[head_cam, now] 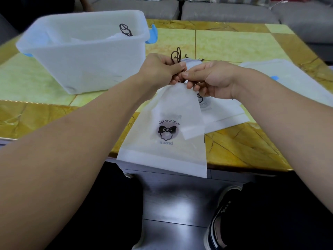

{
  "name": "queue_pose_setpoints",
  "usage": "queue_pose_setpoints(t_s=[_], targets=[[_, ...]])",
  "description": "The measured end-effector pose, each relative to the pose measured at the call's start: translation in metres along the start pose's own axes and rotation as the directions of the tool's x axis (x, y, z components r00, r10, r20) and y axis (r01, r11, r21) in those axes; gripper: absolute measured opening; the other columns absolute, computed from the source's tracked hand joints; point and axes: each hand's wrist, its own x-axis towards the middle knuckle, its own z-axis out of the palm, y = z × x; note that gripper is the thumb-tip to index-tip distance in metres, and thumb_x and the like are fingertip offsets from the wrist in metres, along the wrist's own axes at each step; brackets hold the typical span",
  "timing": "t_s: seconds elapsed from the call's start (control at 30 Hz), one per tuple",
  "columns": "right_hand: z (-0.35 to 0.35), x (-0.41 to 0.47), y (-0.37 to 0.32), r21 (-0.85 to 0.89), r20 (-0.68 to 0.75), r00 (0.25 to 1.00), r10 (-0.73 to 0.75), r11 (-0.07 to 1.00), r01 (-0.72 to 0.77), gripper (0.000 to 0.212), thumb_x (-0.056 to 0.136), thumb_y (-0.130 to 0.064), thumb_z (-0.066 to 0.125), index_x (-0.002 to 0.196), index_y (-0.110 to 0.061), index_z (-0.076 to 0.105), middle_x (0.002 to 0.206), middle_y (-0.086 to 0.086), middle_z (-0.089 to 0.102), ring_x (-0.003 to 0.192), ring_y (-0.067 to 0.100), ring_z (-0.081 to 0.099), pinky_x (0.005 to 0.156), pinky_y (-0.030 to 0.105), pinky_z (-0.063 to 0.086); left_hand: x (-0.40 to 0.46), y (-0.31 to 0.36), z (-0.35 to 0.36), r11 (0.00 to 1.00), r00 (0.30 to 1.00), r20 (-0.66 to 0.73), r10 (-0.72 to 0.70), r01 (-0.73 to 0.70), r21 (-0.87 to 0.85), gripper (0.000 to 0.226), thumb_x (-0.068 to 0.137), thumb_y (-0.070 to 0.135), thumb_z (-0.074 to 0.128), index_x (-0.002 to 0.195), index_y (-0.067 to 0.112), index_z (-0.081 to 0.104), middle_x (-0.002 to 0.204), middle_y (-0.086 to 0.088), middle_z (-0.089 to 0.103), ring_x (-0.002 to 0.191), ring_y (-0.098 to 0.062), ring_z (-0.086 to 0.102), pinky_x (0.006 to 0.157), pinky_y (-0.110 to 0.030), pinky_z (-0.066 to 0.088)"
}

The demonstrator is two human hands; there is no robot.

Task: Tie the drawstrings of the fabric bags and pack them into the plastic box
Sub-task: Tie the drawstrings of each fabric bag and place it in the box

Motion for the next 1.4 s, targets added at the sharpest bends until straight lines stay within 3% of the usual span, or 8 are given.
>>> queue_pose_setpoints(t_s=[0.3,0.47,0.7,0.93,1.07,1.17,1.3,1.4], targets=[[0.003,0.0,0.003,-0.121,-0.089,0.995,-0.047,0.992,0.036,0.007,0.093,-0.014,0.07,0.091,-0.011,0.076,0.067,0.004,0.063,0.054,0.01,0.048,0.05,0.019,0.034,-0.002,-0.005,0.007,0.992,0.995,-0.031,-0.094,0.096,0.081,0.036,0.083,0.026,0.081,0.094,-0.007,0.073,0.072,-0.007,0.066,0.057,-0.012,0.056,0.056,-0.015,0.05],[0.005,-0.001,0.006,-0.22,-0.095,0.994,-0.063,0.975,0.041,0.016,0.09,-0.01,0.072,0.097,0.004,0.075,0.071,0.008,0.068,0.057,0.014,0.054,0.053,0.021,0.044,-0.001,-0.01,0.014,0.975,0.976,-0.005,-0.217,0.217,0.05,0.016,0.09,0.018,0.074,0.088,0.002,0.072,0.072,-0.006,0.067,0.056,-0.01,0.057,0.059,-0.017,0.051],[0.002,-0.006,-0.006,-0.04,-0.003,1.0,-0.002,0.999,0.002,0.012,0.095,-0.002,0.063,0.102,0.006,0.07,0.087,0.014,0.075,0.07,0.013,0.072,0.059,0.016,0.055,0.001,-0.007,0.005,0.978,0.98,0.042,-0.195,0.191,0.08,0.015,0.099,0.009,0.06,0.09,0.002,0.07,0.068,-0.003,0.064,0.056,-0.008,0.055,0.062,-0.015,0.053],[0.001,-0.005,-0.003,-0.138,-0.117,0.993,-0.007,0.99,-0.01,0.01,0.085,-0.014,0.079,0.079,-0.013,0.071,0.075,-0.002,0.07,0.06,0.008,0.057,0.056,0.02,0.045,-0.001,-0.004,0.001,0.99,0.996,0.087,-0.014,0.002,0.139,0.015,0.099,0.006,0.056,0.091,0.005,0.068,0.085,-0.014,0.067,0.061,-0.009,0.058,0.064,-0.016,0.052],[0.0,-0.007,-0.002,-0.097,-0.089,0.996,0.013,0.995,-0.022,0.006,0.084,-0.016,0.079,0.089,-0.015,0.075,0.085,-0.006,0.07,0.068,0.01,0.052,0.062,0.022,0.04,-0.002,-0.002,-0.001,0.989,0.994,0.087,0.068,-0.079,0.127,0.011,0.099,0.002,0.055,0.109,-0.001,0.058,0.075,-0.01,0.063,0.061,-0.014,0.059,0.065,-0.023,0.054],[0.0,-0.006,-0.002,-0.058,-0.079,0.996,0.037,0.997,-0.042,0.014,0.084,-0.015,0.078,0.097,-0.013,0.075,0.088,-0.005,0.071,0.066,0.009,0.049,0.058,0.02,0.037,-0.004,0.0,-0.001,0.989,0.993,0.085,0.079,-0.088,0.117,0.017,0.097,0.002,0.059,0.111,0.004,0.049,0.075,-0.012,0.063,0.062,-0.016,0.06,0.066,-0.024,0.055],[0.0,-0.005,0.0,0.027,-0.091,0.995,0.044,0.999,-0.041,0.007,0.082,-0.014,0.079,0.088,-0.016,0.076,0.081,-0.009,0.071,0.066,0.008,0.048,0.063,0.02,0.035,-0.004,0.004,-0.002,0.991,0.99,0.109,0.089,-0.1,0.092,0.012,0.097,0.001,0.059,0.088,0.007,0.055,0.071,-0.011,0.064,0.061,-0.013,0.061,0.063,-0.019,0.056],[0.001,-0.001,0.004,0.123,-0.07,0.997,0.028,0.992,-0.019,0.008,0.078,-0.013,0.081,0.081,-0.016,0.075,0.096,0.001,0.071,0.079,0.013,0.053,0.074,0.023,0.038,-0.004,0.005,-0.002,0.999,0.994,0.106,0.031,-0.033,0.014,0.003,0.095,0.001,0.062,0.099,0.0,0.061,0.076,-0.011,0.065,0.061,-0.009,0.063,0.065,-0.017,0.055]])
